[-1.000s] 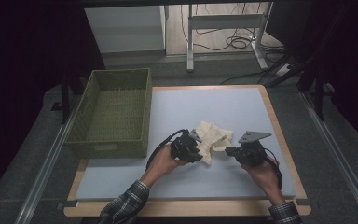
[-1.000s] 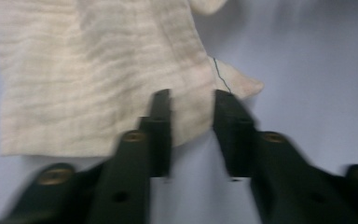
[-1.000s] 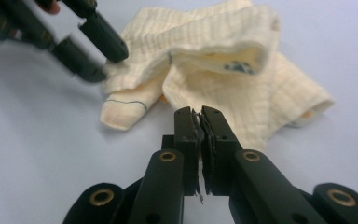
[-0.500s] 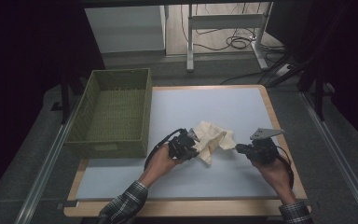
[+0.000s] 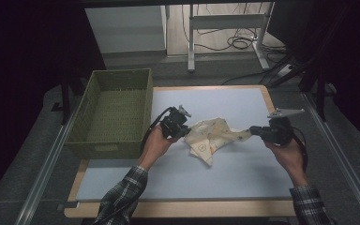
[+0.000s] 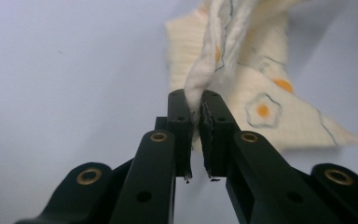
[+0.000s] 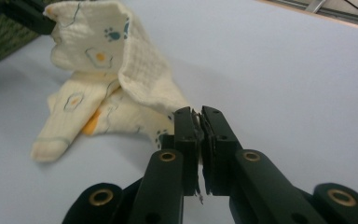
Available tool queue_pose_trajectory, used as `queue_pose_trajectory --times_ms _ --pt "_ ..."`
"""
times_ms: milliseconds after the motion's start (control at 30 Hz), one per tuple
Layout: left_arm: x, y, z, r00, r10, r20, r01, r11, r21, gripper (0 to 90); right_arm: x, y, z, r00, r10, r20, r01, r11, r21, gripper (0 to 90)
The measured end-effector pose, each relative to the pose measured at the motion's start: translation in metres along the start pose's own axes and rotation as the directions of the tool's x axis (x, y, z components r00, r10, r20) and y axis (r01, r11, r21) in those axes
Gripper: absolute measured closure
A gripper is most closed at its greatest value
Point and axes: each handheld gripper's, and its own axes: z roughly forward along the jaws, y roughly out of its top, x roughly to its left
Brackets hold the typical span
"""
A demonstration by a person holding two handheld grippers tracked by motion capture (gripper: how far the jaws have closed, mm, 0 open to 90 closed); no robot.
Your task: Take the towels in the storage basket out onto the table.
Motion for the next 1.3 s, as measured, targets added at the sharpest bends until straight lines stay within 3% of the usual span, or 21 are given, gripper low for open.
queue_pose_trajectory --times_ms 67,167,367,433,467,500,633,700,867,1000,1067,1233,1267,1300 --pt "0.009 0.013 0.002 0.9992 -0.008 -0.040 0.009 0.9997 0.021 83.5 -0.012 0.012 0.002 0.9995 0.032 0.003 -0.031 0.999 -0.012 85.0" --pt "0.015 0.023 0.004 0.9976 -0.011 -0.068 0.014 0.9991 0.040 83.5 -0.018 0.020 0.005 0.9991 0.042 0.007 -0.042 0.999 -0.018 85.0" --pt "0.042 0.043 0.013 0.9870 -0.064 -0.148 0.074 0.9952 0.063 83.5 -0.038 0.046 0.019 0.9970 0.070 0.034 -0.069 0.997 -0.037 85.0" --pt "0.053 0.046 0.019 0.9793 -0.102 -0.175 0.116 0.9905 0.074 71.7 -0.051 0.056 0.031 0.9928 0.095 0.073 -0.093 0.995 -0.036 79.2" --pt "0.058 0.044 0.025 0.9710 -0.130 -0.200 0.150 0.9850 0.085 66.2 -0.053 0.057 0.034 0.9910 0.097 0.093 -0.095 0.995 -0.030 76.3" --pt "0.058 0.044 0.025 0.9710 -0.130 -0.200 0.150 0.9850 0.085 64.1 -0.053 0.057 0.034 0.9910 0.097 0.093 -0.095 0.995 -0.030 76.3" --pt "0.053 0.037 0.027 0.9790 -0.108 -0.173 0.122 0.9896 0.075 57.9 -0.053 0.057 0.034 0.9933 0.077 0.086 -0.074 0.997 -0.032 72.8" --pt "0.047 0.033 0.028 0.9859 -0.104 -0.131 0.115 0.9904 0.077 56.2 -0.050 0.051 0.033 0.9954 0.057 0.078 -0.056 0.998 -0.010 72.6" --pt "0.022 0.022 0.028 0.9964 -0.066 -0.053 0.070 0.9947 0.075 54.6 -0.035 0.026 0.032 0.9992 0.041 0.002 -0.041 0.999 0.013 72.6" --pt "0.001 0.011 0.029 0.9992 -0.039 0.007 0.038 0.9969 0.069 54.4 -0.019 0.005 0.039 0.9975 0.027 -0.066 -0.024 0.999 0.045 73.2" --pt "-0.012 0.001 0.032 0.9994 0.002 0.036 -0.005 0.9960 0.089 54.2 -0.009 -0.008 0.048 0.9939 0.024 -0.108 -0.018 0.998 0.059 73.2" --pt "-0.021 -0.014 0.040 0.9975 0.008 0.070 -0.015 0.9958 0.090 50.3 0.002 -0.022 0.066 0.9904 0.014 -0.138 -0.004 0.997 0.073 72.7" --pt "-0.021 -0.019 0.046 0.9977 0.000 0.067 -0.006 0.9954 0.095 48.1 0.007 -0.025 0.075 0.9904 -0.004 -0.138 0.016 0.996 0.084 64.7" --pt "-0.021 -0.019 0.046 0.9977 0.000 0.067 -0.006 0.9954 0.095 47.3 0.007 -0.025 0.075 0.9904 -0.004 -0.138 0.016 0.996 0.084 64.7"
